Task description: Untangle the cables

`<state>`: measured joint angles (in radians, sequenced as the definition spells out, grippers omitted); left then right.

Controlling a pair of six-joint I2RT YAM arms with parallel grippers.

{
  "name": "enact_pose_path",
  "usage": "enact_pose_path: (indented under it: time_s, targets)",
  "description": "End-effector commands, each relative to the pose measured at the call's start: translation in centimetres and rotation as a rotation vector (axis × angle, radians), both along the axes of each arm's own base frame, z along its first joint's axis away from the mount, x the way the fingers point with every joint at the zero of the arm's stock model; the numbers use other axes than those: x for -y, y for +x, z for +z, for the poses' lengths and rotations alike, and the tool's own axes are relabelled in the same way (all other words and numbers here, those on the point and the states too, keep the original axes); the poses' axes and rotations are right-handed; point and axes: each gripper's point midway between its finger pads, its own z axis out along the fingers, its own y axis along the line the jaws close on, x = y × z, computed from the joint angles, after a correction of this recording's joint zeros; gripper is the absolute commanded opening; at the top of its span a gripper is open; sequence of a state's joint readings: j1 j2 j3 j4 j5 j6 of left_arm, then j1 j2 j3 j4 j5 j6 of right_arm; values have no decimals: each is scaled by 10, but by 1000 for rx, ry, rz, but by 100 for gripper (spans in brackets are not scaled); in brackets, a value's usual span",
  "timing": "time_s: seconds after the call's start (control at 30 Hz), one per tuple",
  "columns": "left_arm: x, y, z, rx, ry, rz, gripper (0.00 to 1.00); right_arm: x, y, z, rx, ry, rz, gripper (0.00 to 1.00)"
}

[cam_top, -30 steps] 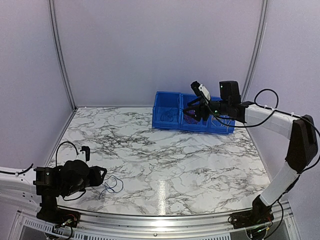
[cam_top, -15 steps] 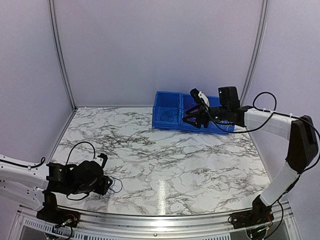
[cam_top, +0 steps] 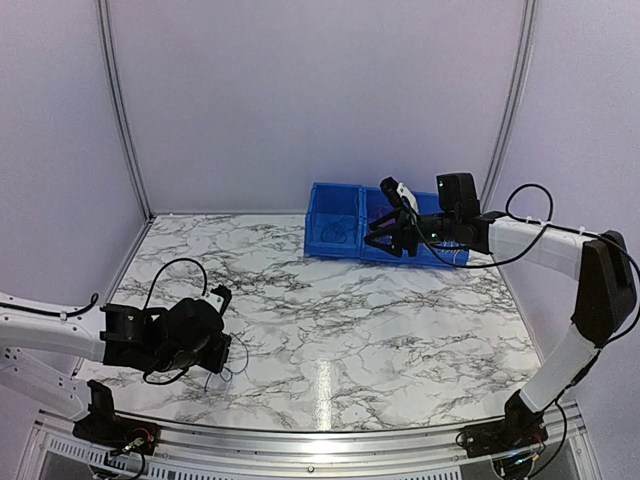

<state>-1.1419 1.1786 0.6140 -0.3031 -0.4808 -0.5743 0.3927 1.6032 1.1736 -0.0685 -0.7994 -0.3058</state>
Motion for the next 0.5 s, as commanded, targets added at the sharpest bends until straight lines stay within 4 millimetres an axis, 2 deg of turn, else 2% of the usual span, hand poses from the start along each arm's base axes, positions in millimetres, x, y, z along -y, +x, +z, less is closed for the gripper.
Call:
enact_pose_path:
  time_s: [0.0, 0.1, 0.23, 0.37, 0.47]
  targets:
    - [19, 14, 67, 158, -130, -45, 0, -13, -22, 15, -14, 56, 98, 53]
    - [40, 14, 100, 232, -265, -128, 0, -26, -45, 28, -48, 115, 198, 58]
    - [57, 21, 139, 346, -407, -145, 0, -51, -74, 32, -85, 132, 297, 71]
    - [75, 26, 159, 387, -449, -171, 0, -82, -105, 30, -132, 125, 381, 78]
    - [91, 30, 163, 383, -436, -202, 0, -103, -121, 20, -164, 95, 416, 79]
